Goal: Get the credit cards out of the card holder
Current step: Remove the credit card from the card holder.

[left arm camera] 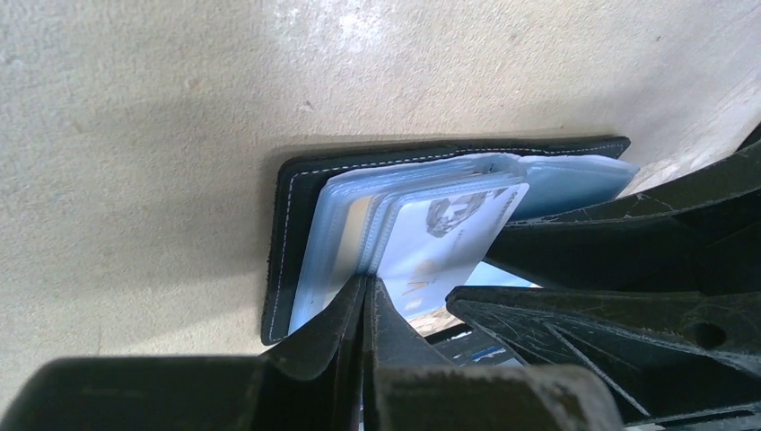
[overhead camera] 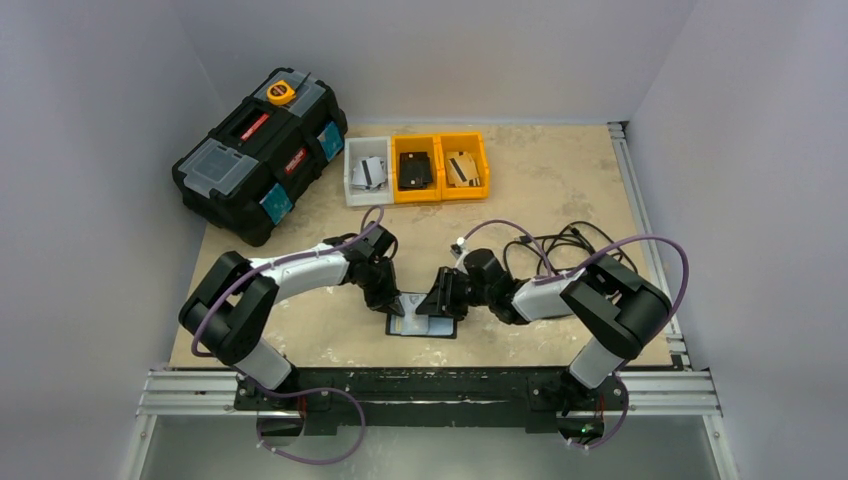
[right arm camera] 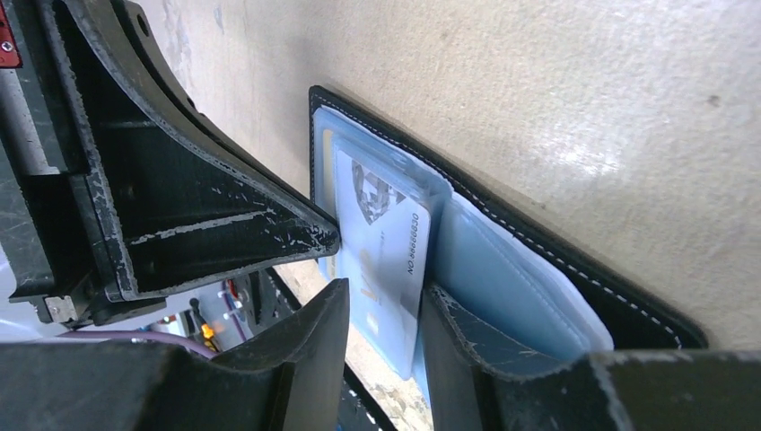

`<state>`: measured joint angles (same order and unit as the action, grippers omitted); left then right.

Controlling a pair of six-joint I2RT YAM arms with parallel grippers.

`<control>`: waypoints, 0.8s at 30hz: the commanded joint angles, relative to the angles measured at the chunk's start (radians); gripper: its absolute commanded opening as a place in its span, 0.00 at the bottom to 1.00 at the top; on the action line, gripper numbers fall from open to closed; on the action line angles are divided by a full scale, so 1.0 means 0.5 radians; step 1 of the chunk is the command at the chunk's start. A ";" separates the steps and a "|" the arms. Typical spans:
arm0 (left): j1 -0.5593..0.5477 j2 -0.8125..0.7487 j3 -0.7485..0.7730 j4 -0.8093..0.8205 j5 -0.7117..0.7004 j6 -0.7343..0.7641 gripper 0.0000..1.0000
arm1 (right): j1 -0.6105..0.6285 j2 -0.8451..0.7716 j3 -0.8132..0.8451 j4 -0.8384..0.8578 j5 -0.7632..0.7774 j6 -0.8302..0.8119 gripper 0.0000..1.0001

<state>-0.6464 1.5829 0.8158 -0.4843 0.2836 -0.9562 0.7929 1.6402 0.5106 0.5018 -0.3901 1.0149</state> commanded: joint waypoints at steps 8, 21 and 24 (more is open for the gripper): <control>-0.031 0.111 -0.082 0.015 -0.246 -0.018 0.00 | -0.096 -0.062 -0.139 0.294 -0.124 0.123 0.31; -0.030 0.111 -0.085 0.022 -0.245 -0.020 0.00 | -0.123 -0.030 -0.202 0.409 -0.118 0.169 0.18; -0.030 0.117 -0.088 0.023 -0.241 -0.024 0.00 | -0.123 -0.022 -0.206 0.428 -0.119 0.173 0.13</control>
<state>-0.6514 1.5860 0.8154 -0.4713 0.2836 -0.9695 0.7338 1.6405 0.4137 0.6449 -0.4377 1.0912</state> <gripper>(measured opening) 0.004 0.154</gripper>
